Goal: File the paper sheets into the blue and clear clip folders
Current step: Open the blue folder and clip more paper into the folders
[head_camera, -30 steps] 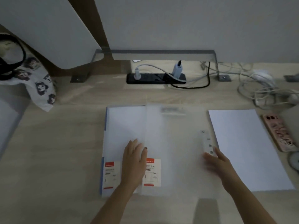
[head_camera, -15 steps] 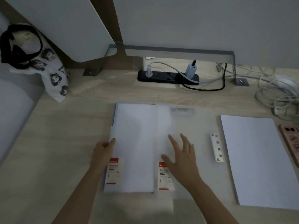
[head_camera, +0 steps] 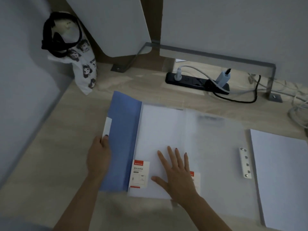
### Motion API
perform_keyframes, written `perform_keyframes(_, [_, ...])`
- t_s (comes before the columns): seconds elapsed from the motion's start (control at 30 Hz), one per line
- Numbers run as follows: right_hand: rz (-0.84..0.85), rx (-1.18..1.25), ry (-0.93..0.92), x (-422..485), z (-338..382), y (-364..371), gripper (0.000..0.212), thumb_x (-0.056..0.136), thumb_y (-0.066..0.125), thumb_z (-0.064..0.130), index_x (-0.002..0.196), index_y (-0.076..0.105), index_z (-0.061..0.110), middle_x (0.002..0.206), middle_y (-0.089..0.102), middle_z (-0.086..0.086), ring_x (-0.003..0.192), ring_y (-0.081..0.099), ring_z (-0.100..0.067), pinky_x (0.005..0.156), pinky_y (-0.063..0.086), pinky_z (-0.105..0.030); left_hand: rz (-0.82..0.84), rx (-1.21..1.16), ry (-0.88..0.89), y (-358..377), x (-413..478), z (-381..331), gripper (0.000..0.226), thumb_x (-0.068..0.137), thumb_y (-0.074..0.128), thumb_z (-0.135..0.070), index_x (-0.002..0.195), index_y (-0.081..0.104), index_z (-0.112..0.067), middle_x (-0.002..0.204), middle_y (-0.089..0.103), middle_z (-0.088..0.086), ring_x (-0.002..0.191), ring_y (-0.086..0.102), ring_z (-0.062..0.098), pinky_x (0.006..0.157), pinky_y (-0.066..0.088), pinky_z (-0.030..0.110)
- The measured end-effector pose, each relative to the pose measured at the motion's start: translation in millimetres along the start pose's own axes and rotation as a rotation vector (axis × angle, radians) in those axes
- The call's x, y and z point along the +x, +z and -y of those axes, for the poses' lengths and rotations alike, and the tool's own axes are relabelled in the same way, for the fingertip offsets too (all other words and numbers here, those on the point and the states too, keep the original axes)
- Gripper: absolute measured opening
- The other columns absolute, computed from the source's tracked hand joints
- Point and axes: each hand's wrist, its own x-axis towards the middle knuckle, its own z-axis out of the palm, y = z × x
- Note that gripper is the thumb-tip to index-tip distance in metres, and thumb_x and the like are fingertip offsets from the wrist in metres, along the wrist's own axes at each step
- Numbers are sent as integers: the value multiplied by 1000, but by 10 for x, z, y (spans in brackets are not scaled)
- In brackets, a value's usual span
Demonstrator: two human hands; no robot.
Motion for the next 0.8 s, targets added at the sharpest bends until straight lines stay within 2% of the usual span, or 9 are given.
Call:
perform_keyframes(0.07, [2, -6, 6, 19, 23, -6, 77, 84, 11, 73, 136, 41, 25, 139, 50, -12, 126, 48, -37, 107, 4, -46, -96, 36, 39, -304, 121, 41, 32, 98, 35, -27, 87, 49, -1, 83, 53, 16, 79, 50, 30, 72, 36, 39])
perform_keyframes(0.17, [40, -7, 22, 40, 19, -2, 76, 85, 10, 72, 136, 40, 24, 138, 51, -14, 124, 49, -38, 108, 3, -46, -178, 36, 124, -707, 187, -59, 32, 98, 35, -29, 81, 45, -4, 73, 47, 8, 74, 45, 25, 66, 31, 35])
perform_keyframes(0.3, [64, -42, 4, 48, 31, 8, 72, 87, 11, 69, 135, 40, 24, 136, 53, -14, 122, 52, -36, 109, 2, -44, -164, -9, 170, -1130, 239, -293, 35, 99, 34, -32, 87, 49, -3, 77, 48, 8, 78, 44, 23, 63, 29, 35])
perform_keyframes(0.37, [-8, -23, -6, 39, 45, -40, 65, 91, 11, 62, 134, 40, 23, 135, 54, -14, 124, 51, -35, 109, 5, -44, -107, -138, 136, -1220, 255, -406, 31, 98, 36, -34, 90, 52, -8, 78, 49, 1, 78, 46, 20, 66, 33, 34])
perform_keyframes(0.43, [-154, 37, 2, 36, 6, -66, 51, 93, 22, 45, 135, 38, 19, 137, 50, -19, 129, 43, -35, 109, 10, -43, -52, -235, 90, -1169, 230, -474, 25, 98, 38, -35, 94, 52, -14, 79, 49, -7, 74, 46, 10, 74, 33, 31])
perform_keyframes(0.53, [-212, 111, 217, 28, -82, -126, 68, 84, 49, 31, 145, 21, 15, 152, 22, -22, 140, 14, -33, 112, -2, -44, 55, -280, 71, -842, 125, -467, 26, 98, 40, -30, 93, 57, -10, 89, 56, 0, 84, 49, 14, 71, 36, 31])
perform_keyframes(0.6, [-145, 157, 333, 24, -167, -136, 74, 94, 44, 33, 148, -4, 17, 156, -8, -17, 144, -8, -30, 114, -3, -47, 152, -304, 29, -541, 49, -364, 31, 98, 41, -28, 95, 60, -3, 91, 57, 5, 86, 50, 17, 66, 38, 27])
perform_keyframes(0.7, [-5, 302, 350, -10, -237, -263, 73, 96, 37, 34, 146, -14, 16, 156, -16, -12, 146, -9, -26, 117, 9, -44, 293, -248, -51, -134, -36, -143, 32, 98, 40, -26, 94, 59, -1, 92, 58, 8, 85, 52, 19, 67, 38, 29])
perform_keyframes(0.8, [-80, 448, 287, -84, -374, -344, 67, 95, 44, 30, 148, 4, 22, 158, -3, -2, 145, 12, -21, 107, 32, -37, 399, -161, -110, 106, -126, 55, 26, 97, 39, -22, 77, 46, -6, 80, 47, 13, 76, 44, 19, 60, 30, 28])
